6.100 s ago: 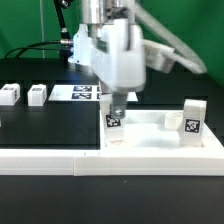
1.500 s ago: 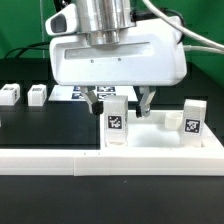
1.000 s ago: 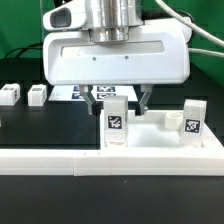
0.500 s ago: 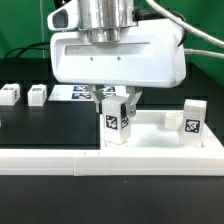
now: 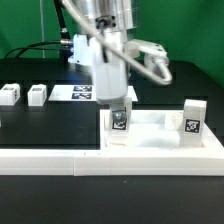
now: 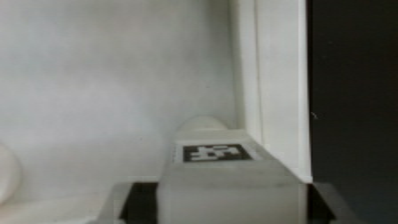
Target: Assemble square table
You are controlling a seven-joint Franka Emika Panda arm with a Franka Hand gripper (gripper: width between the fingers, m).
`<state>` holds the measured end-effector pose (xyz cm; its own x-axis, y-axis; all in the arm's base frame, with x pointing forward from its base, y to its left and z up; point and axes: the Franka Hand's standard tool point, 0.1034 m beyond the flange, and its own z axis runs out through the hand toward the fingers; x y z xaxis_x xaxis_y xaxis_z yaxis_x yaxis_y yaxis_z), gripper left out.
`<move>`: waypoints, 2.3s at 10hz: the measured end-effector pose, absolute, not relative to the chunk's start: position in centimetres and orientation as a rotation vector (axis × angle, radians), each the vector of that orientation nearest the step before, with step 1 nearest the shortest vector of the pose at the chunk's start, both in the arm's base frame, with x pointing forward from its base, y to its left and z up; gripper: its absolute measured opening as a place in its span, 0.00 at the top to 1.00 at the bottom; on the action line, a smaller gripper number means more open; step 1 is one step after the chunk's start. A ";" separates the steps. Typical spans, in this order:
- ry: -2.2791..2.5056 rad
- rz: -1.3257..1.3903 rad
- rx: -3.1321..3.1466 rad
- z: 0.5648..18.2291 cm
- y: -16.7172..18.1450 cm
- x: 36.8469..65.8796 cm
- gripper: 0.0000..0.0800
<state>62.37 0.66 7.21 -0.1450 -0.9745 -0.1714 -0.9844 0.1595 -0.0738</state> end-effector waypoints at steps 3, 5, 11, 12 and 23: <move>2.267 0.091 -1.895 7.1 0.6 62.3 0.53; 2.078 0.021 -2.092 7.1 0.6 62.4 0.36; 1.306 -0.088 -2.656 7.1 0.8 62.6 0.19; 1.039 -0.089 -2.809 7.4 0.9 62.8 0.19; 1.851 -0.015 -2.431 6.6 0.2 62.7 0.63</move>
Offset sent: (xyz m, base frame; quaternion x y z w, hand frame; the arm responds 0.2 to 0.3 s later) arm 0.0000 0.0000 0.0000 0.0000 0.0000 0.0000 1.0000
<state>62.75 0.22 6.64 0.2672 -0.9626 -0.0445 -0.9618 -0.2635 -0.0742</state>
